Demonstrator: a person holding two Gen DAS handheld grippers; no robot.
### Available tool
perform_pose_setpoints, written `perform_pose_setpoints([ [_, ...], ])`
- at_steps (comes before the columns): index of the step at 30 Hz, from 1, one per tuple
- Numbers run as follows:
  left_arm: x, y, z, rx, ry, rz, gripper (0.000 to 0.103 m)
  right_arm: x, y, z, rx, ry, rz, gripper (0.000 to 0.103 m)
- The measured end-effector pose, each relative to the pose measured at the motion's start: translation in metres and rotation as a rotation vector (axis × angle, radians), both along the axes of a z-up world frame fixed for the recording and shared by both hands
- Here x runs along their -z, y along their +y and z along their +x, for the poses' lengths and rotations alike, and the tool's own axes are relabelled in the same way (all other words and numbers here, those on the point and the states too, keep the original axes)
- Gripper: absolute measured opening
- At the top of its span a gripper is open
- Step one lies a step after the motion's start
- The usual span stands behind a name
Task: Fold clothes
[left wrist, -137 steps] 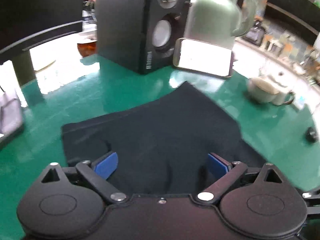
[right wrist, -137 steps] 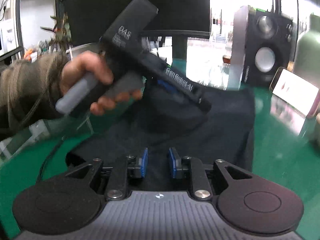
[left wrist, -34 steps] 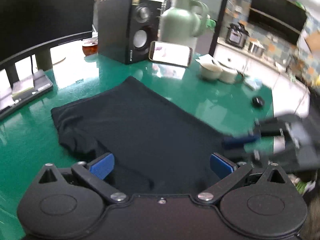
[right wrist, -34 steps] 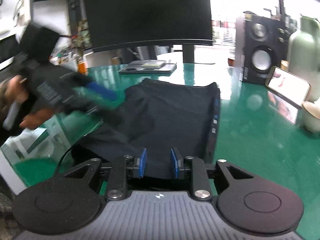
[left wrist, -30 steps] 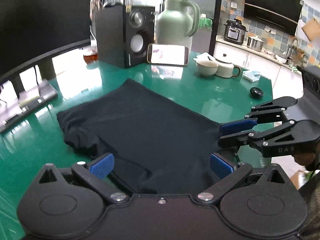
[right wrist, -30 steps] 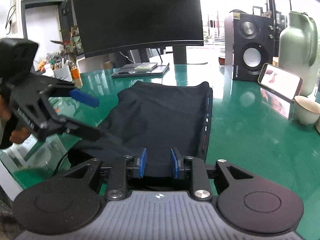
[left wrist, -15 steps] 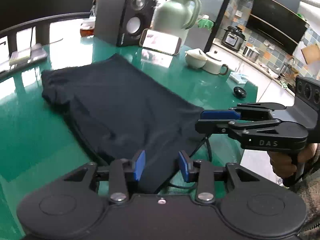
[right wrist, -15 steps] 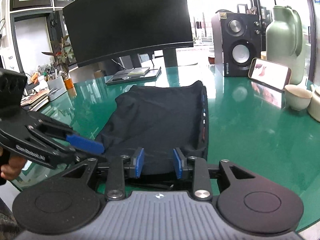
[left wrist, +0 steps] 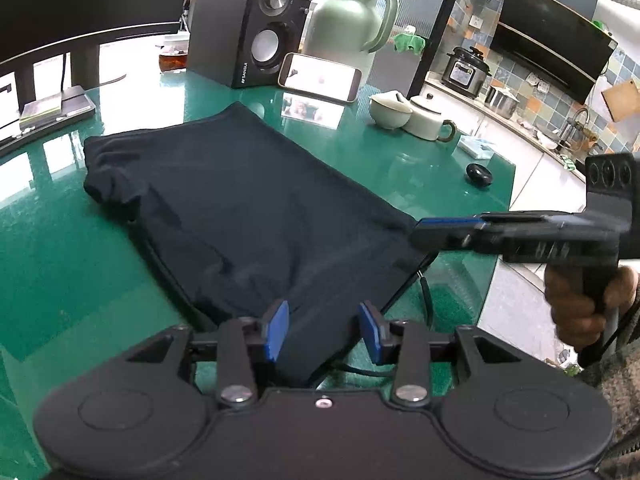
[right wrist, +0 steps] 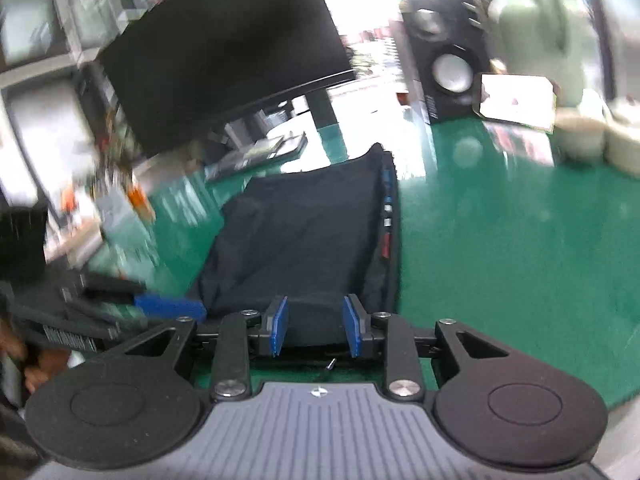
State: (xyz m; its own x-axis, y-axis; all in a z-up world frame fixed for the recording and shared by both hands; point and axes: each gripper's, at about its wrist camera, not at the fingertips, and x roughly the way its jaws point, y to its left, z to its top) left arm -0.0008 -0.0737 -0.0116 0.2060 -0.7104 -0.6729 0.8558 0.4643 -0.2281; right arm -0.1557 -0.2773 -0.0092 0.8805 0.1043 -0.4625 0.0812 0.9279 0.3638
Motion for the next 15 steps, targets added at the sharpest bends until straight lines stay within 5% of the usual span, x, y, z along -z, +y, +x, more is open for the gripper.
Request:
perform_pose_setpoints([
  [11, 0.001, -0.001, -0.005, 0.006, -0.014, 0.007, 0.048, 0.005, -0.01, 0.001, 0.111, 0.032, 0.006, 0.031],
  [15, 0.001, -0.004, -0.006, 0.01, -0.025, 0.015, 0.053, 0.006, -0.002, 0.005, 0.077, 0.047, -0.035, 0.023],
])
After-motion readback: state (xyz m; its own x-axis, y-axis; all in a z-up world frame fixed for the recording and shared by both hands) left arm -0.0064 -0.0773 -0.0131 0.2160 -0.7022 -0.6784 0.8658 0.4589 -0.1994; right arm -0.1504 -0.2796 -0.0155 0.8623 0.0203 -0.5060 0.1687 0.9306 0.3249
